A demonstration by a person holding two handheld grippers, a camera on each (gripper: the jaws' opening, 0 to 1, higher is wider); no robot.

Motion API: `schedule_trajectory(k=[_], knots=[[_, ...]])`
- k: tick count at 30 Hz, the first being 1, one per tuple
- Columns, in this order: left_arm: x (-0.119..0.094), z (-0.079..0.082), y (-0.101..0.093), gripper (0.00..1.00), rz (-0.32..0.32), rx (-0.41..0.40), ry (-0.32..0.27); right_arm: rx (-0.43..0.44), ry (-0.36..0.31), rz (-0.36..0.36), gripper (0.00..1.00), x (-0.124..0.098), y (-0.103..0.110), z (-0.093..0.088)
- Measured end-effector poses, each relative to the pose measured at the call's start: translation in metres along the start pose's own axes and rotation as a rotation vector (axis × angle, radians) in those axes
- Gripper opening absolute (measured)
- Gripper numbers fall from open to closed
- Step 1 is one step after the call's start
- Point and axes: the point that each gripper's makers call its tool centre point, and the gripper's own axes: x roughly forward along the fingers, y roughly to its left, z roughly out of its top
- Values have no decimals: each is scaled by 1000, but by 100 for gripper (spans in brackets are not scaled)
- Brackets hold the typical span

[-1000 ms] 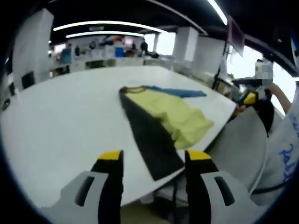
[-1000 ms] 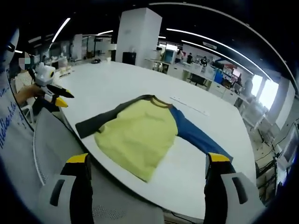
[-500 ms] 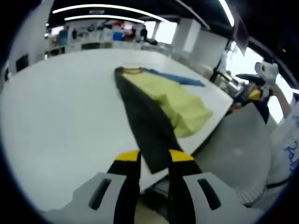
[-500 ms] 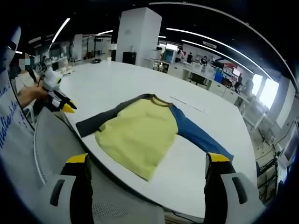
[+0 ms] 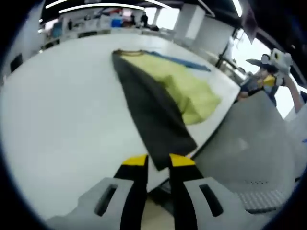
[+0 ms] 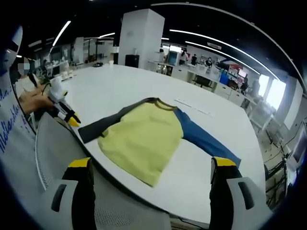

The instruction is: Fold the garment on the visible template until the final outline fits inside the template.

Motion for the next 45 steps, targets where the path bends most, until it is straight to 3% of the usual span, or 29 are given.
schedule_trajectory(k=[8, 22, 29, 35, 45], knots=[[4, -3, 0, 13, -2, -17, 16, -3, 4, 9, 100, 5, 2, 1], [16, -8, 0, 14, -1, 26, 53, -8, 6, 18, 100, 11, -2, 2], [19, -9, -1, 9, 3, 58, 70, -3, 6, 22, 100, 11, -1, 1], [21, -13, 4, 0, 18, 84, 91, -3, 9, 14, 100, 11, -2, -3], [23, -13, 3, 0, 26, 67, 102, 2, -4, -6, 100, 10, -3, -3]])
